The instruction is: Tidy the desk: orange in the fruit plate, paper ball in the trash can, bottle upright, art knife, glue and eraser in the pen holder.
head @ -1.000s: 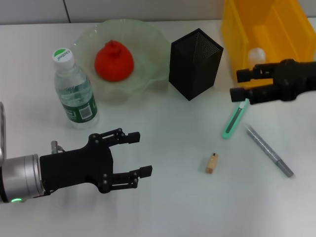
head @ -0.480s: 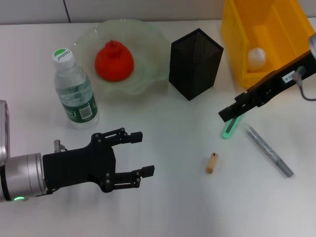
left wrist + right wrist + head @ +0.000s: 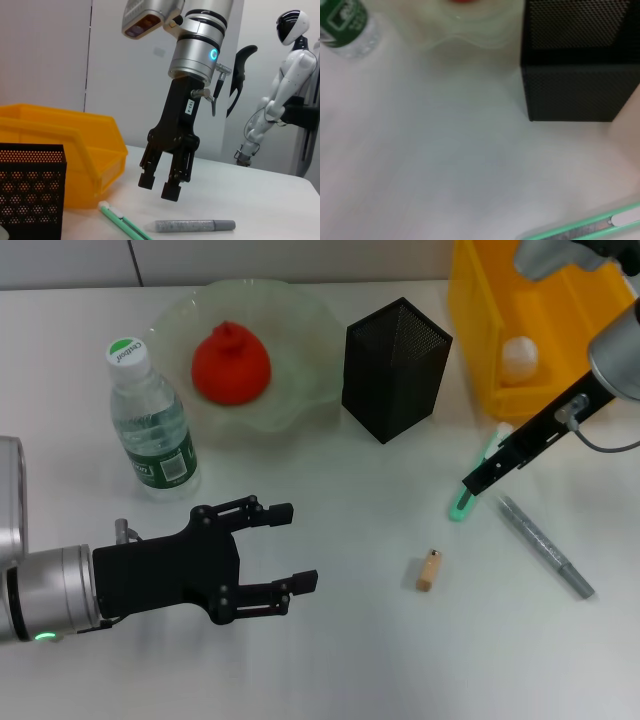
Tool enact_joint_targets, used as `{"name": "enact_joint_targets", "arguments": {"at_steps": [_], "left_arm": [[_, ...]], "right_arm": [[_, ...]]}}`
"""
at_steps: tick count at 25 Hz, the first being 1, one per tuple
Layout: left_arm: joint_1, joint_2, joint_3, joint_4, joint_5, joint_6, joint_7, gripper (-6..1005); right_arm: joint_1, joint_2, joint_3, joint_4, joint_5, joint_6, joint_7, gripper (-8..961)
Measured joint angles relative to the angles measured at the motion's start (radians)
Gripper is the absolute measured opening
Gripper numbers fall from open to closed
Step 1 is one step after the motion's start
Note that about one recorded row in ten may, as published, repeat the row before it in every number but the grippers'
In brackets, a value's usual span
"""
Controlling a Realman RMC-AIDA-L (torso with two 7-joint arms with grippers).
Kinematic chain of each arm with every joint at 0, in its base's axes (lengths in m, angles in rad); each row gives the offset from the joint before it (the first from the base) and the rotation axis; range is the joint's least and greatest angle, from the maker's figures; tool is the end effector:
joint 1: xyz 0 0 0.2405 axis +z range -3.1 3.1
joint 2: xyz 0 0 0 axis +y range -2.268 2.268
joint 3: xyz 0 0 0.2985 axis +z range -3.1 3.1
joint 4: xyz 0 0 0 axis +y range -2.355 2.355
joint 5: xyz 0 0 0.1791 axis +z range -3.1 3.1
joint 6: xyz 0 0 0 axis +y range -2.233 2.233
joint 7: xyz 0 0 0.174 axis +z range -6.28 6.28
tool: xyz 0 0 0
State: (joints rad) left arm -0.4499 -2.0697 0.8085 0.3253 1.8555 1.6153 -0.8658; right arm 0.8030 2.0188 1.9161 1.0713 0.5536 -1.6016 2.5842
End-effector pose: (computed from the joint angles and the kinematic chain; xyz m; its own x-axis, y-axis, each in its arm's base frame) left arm -0.2745 0.2673 -0.0883 0.7942 0.1556 0.5874 0.2700 -0.9563 -0.1118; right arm 0.2251 0.3884 -0.0337 0.6292 -0.7491 0.2074 -0.6468 -0.6526 -0.3947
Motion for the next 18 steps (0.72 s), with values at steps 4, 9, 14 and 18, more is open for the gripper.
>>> {"name": "enact_joint_targets", "arguments": {"at_steps": [4, 9, 14, 18], "left_arm": [[-0.006, 0.0, 0.0, 0.0, 0.0, -0.001, -0.001, 798], [-0.007, 0.0, 0.0, 0.0, 0.0, 0.0, -0.001, 798], [-0.01, 0.0, 0.0, 0.0, 0.0, 0.004, -0.001, 798], [-0.013, 0.0, 0.0, 0.0, -0.001, 0.006, 0.002, 798]], "right_arm": [[0.015, 0.008, -0.016, -0.005, -0.044, 0.007, 0.063, 825], [0.03, 0.015, -0.028, -0.047, -0.07, 0.048, 0.15, 825], [0.049, 0.015, -0.028, -0.098, -0.095, 0.088, 0.211, 825], [0.061, 0.015, -0.027, -0.116, -0.119, 0.099, 0.256, 825]]}}
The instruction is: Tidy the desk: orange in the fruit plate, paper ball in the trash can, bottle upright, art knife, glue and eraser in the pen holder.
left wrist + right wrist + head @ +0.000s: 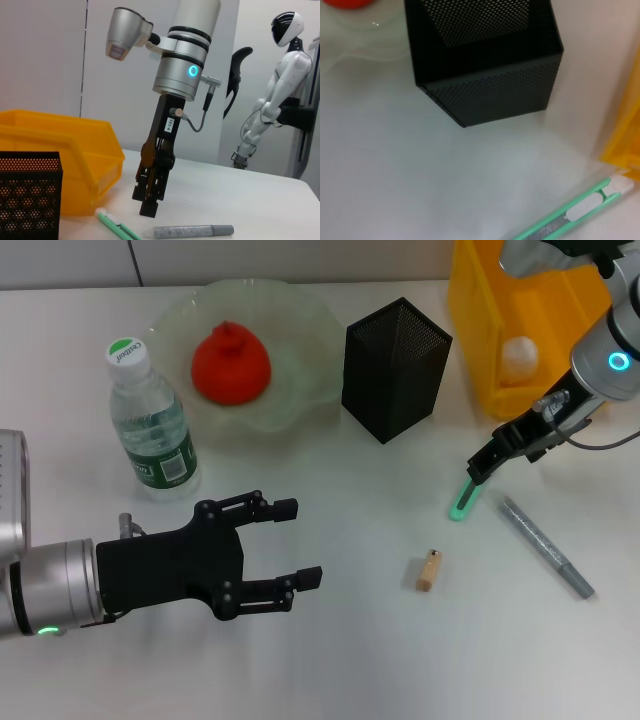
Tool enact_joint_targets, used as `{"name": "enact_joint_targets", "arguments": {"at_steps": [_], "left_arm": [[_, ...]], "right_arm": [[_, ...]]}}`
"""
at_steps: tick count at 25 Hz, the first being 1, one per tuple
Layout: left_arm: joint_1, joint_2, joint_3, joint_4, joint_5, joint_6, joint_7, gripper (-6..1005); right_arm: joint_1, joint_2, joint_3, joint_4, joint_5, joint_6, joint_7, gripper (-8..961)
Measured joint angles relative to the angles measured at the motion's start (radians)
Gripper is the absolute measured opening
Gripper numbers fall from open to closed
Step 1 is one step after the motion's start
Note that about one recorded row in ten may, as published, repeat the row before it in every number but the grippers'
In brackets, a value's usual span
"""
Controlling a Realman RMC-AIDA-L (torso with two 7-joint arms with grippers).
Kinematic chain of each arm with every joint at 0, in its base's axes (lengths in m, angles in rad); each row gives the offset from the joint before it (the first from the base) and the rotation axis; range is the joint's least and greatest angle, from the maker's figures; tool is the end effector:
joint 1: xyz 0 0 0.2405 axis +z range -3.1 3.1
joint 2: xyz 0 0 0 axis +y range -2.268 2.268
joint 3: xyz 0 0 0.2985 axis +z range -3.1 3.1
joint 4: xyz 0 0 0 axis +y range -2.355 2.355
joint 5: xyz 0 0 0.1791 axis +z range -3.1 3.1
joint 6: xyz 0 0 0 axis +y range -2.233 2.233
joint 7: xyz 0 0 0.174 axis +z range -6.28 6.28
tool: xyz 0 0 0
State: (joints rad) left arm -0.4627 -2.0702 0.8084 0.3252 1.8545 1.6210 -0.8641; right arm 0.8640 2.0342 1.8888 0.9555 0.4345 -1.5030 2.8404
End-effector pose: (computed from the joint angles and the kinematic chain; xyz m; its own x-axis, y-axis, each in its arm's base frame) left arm -0.2702 0.2703 -0.0881 0.7938 0.1429 0.5912 0.2545 -0.9608 -0.1096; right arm 0.2335 0.4037 -0.0436 0.4501 -0.8824 0.1371 -0.7177 -0.4488 -0.5324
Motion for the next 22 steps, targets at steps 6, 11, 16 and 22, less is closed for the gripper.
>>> {"name": "enact_joint_targets", "arguments": {"at_steps": [6, 11, 16, 22], "left_arm": [[-0.001, -0.001, 0.0, 0.0, 0.0, 0.0, 0.008, 798], [-0.002, -0.001, 0.0, 0.0, 0.001, 0.002, 0.031, 798], [0.0, -0.001, 0.008, -0.001, 0.002, 0.005, 0.047, 798], [0.001, 0.001, 0.011, -0.001, 0.002, 0.007, 0.049, 798]], "right_arm": [[0.026, 0.0, 0.004, -0.049, -0.003, 0.011, 0.051, 825], [0.031, 0.004, 0.001, -0.072, -0.003, 0.046, 0.086, 825], [0.031, 0.006, 0.005, -0.088, 0.003, 0.077, 0.105, 826], [0.037, 0.017, 0.005, -0.122, 0.005, 0.126, 0.11, 825]]}}
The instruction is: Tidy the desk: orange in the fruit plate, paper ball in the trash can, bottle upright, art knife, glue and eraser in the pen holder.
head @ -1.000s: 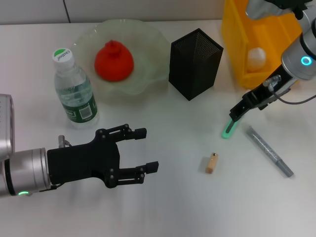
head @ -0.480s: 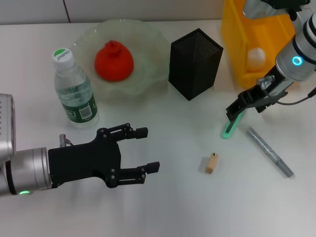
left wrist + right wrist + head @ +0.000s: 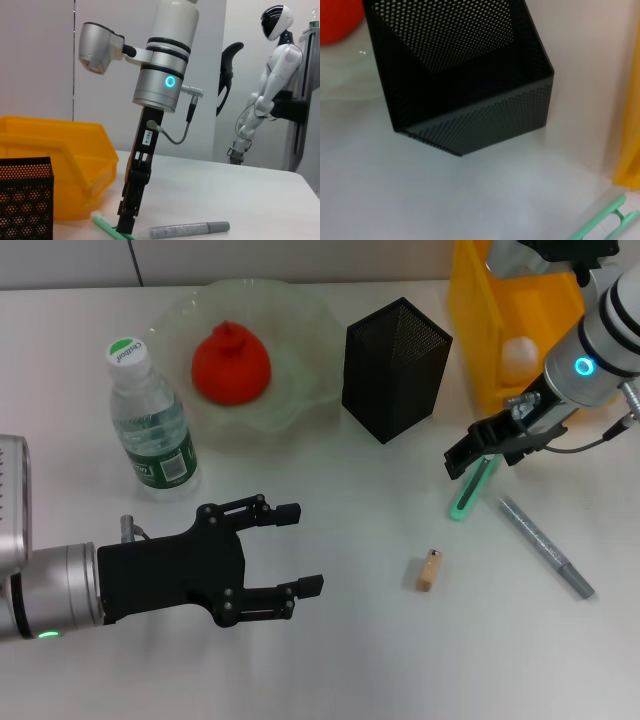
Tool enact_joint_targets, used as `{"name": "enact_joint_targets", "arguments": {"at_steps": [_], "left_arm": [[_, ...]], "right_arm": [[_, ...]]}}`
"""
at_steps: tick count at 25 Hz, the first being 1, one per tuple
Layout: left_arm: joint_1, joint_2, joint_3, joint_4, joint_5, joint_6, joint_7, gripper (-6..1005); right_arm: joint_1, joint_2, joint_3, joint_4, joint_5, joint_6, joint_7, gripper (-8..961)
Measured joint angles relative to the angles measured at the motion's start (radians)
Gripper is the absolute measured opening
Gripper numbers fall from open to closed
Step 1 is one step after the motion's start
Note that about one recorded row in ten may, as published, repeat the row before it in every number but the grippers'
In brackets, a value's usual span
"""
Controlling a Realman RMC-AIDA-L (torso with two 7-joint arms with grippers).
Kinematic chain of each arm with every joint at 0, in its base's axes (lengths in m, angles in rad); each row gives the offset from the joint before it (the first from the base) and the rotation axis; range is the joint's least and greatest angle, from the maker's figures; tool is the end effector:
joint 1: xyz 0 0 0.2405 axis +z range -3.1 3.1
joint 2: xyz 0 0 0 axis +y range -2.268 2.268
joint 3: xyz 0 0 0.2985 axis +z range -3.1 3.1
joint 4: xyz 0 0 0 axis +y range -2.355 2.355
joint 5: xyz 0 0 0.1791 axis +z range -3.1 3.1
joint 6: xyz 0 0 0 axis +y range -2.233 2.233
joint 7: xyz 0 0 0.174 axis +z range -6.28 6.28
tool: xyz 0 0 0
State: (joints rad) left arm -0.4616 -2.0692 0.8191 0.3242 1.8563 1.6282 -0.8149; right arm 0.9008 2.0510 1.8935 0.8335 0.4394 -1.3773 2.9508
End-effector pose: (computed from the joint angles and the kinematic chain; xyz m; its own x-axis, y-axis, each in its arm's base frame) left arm -0.2700 0.2676 -0.0887 0.8063 0.0970 0.5835 0.2078 -0.9700 -0.1259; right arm 0.2334 0.4134 -0.0623 0.3690 -0.9285 0.0418 -0.7753 -0.3323 -0.5371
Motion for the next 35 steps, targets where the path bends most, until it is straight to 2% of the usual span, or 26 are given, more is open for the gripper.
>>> {"name": "enact_joint_targets", "arguments": {"at_steps": [9, 35], "left_arm": [[0.002, 0.002, 0.0, 0.009, 0.0, 0.007, 0.0, 798], [0.003, 0.006, 0.0, 0.024, 0.003, 0.007, 0.0, 798]], "right_arm": [[0.006, 0.009, -0.006, -0.027, 0.001, 0.035, 0.005, 824], [-0.004, 0.011, 0.017, -0.036, -0.004, 0.036, 0.008, 821]]}}
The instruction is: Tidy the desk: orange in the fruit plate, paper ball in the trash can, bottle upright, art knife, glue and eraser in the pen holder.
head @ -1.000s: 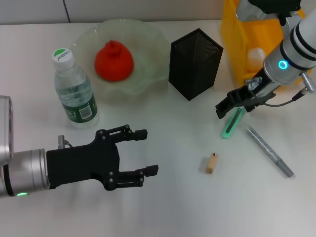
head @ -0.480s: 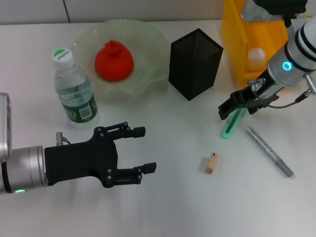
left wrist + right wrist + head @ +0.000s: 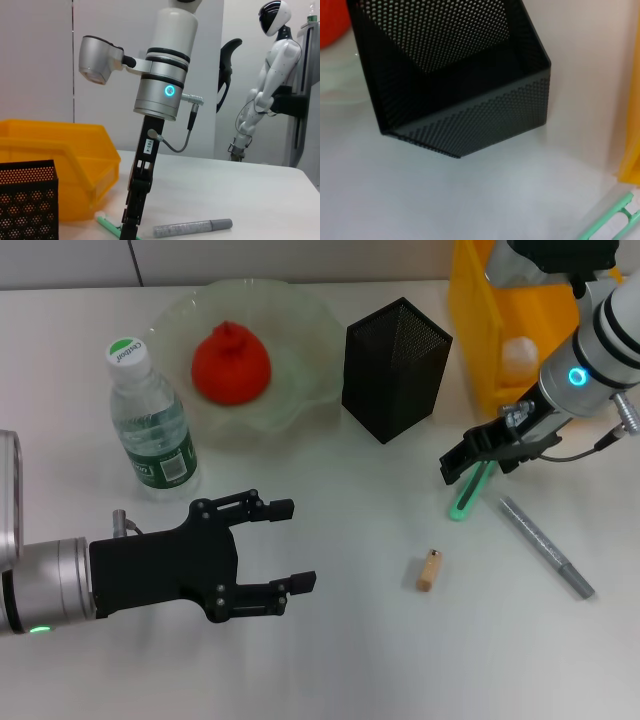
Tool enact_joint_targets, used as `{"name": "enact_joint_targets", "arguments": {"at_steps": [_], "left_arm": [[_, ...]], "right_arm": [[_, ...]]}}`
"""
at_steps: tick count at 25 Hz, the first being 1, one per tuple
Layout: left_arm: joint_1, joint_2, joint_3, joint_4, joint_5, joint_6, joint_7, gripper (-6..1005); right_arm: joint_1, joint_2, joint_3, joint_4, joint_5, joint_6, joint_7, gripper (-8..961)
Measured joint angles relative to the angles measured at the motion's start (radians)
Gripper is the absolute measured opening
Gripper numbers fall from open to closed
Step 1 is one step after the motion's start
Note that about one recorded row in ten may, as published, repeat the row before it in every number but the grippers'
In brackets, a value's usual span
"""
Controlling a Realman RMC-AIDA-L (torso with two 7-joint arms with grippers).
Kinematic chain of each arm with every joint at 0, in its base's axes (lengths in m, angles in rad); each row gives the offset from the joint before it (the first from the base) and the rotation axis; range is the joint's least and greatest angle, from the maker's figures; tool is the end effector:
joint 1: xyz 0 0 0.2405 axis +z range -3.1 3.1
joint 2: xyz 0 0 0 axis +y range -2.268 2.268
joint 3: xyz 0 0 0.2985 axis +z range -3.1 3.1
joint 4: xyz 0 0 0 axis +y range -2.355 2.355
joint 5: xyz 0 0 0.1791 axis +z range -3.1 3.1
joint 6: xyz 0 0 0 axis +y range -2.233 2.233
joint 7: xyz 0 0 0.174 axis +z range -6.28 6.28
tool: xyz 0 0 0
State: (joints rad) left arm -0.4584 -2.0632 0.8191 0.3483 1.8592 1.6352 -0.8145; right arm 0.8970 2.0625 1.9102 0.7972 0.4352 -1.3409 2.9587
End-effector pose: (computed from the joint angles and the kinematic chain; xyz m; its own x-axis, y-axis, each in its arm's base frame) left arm -0.2717 0.2697 -0.0838 0.8154 0.0761 0.5738 0.1896 -0.9717 -0.1406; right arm 0.2389 0.4116 -0.0694 0.3425 -0.9393 0.0215 -0.7928 -0.3012 -0.5298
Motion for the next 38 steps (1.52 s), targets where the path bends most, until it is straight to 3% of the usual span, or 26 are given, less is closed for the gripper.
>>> {"name": "enact_joint_targets", "arguments": {"at_steps": [38], "left_arm": [[0.001, -0.003, -0.001, 0.0, -0.007, -0.001, 0.012, 798]], "right_arm": [[0.01, -0.001, -0.04, -0.011, -0.004, 0.005, -0.009, 821]]}}
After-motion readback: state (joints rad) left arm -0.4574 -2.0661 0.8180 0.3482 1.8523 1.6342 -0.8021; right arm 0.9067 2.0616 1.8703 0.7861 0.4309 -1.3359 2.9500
